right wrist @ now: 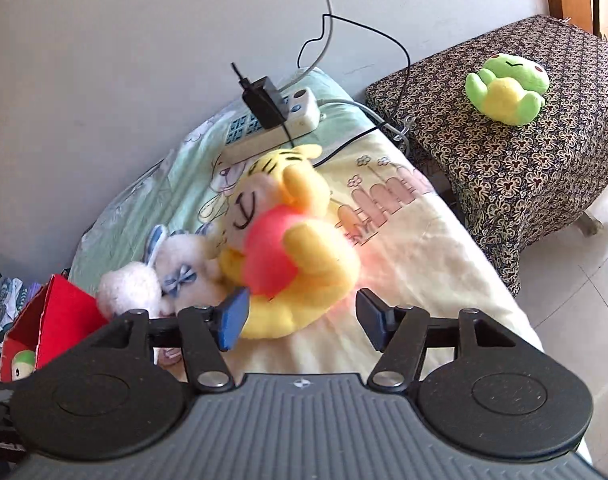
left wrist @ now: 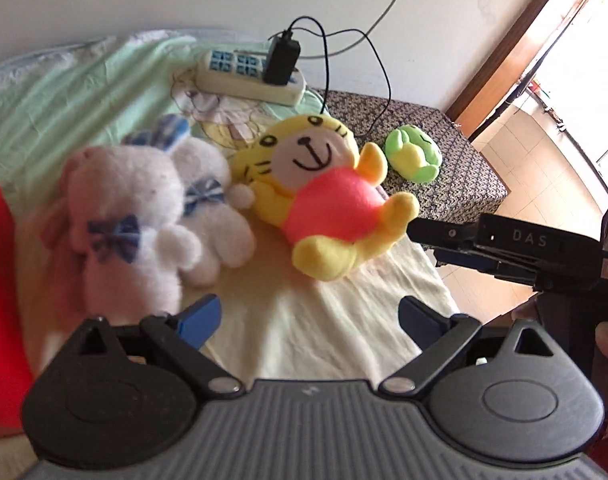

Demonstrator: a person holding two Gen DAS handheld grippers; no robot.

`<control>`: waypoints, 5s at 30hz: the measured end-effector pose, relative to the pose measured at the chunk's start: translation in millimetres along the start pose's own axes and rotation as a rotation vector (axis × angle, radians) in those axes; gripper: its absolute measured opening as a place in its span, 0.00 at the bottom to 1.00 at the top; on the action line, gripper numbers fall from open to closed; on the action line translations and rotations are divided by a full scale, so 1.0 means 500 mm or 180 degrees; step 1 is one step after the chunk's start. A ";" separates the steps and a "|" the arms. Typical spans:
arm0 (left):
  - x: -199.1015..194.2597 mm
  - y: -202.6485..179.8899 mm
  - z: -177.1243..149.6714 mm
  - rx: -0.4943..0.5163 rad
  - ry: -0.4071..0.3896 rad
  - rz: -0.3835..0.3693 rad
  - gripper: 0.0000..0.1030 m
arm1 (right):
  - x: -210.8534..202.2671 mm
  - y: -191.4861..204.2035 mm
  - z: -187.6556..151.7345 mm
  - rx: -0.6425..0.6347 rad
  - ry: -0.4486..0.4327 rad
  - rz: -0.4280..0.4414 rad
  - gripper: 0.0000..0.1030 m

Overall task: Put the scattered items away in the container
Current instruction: 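Move the right gripper back to the bed toward the yellow tiger plush, then grasp the yellow tiger plush with the right gripper and lift it, then carry the tiger plush with the right gripper over the red box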

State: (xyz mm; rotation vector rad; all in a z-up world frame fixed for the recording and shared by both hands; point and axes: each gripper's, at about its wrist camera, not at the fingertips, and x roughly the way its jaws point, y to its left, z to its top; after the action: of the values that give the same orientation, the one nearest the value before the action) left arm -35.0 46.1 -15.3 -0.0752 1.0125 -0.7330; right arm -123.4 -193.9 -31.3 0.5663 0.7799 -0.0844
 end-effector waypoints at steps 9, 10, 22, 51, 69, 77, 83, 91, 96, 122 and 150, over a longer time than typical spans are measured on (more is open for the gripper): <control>0.125 -0.039 0.040 0.0059 0.0054 0.0387 0.76 | 0.124 -0.021 0.065 -0.0076 0.0297 0.0284 0.63; 0.138 -0.035 0.043 0.0018 0.0137 0.0393 0.69 | 0.138 -0.024 0.066 -0.0042 0.0353 0.0293 0.59; 0.037 -0.066 -0.029 0.0257 0.0272 -0.0194 0.51 | 0.018 -0.058 0.032 -0.0182 0.0684 0.0759 0.35; 0.090 -0.054 -0.041 0.0057 0.0421 -0.0103 0.65 | 0.064 -0.101 -0.019 0.0157 0.1020 0.0778 0.55; -0.022 -0.103 -0.017 0.0638 -0.0265 0.0376 0.59 | 0.009 -0.030 -0.036 0.0045 0.0480 0.1174 0.42; -0.112 -0.066 -0.032 0.0627 -0.0548 0.0728 0.58 | 0.017 0.054 -0.051 -0.0040 0.0462 0.1541 0.43; -0.178 0.000 -0.053 0.0555 -0.0591 0.0726 0.58 | 0.023 0.133 -0.085 -0.0032 0.0467 0.1592 0.43; -0.267 0.083 -0.071 0.0604 -0.0743 0.0618 0.58 | 0.008 0.238 -0.126 -0.0030 0.0328 0.1552 0.44; -0.323 0.144 -0.087 0.0579 -0.0846 0.0580 0.58 | 0.006 0.314 -0.155 -0.0089 0.0236 0.1572 0.44; -0.405 0.441 -0.084 -0.0300 -0.0942 0.0349 0.59 | 0.065 0.611 -0.182 -0.0918 -0.0270 0.1004 0.38; -0.288 0.463 -0.048 -0.0152 -0.0468 0.0029 0.72 | 0.130 0.596 -0.188 -0.0567 0.0013 0.1027 0.28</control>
State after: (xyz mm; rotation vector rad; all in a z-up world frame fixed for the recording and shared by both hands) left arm 21.4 314.2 -9.8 -0.1635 0.8895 -0.6851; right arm -54.9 115.8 4.7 0.5162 0.6833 0.2812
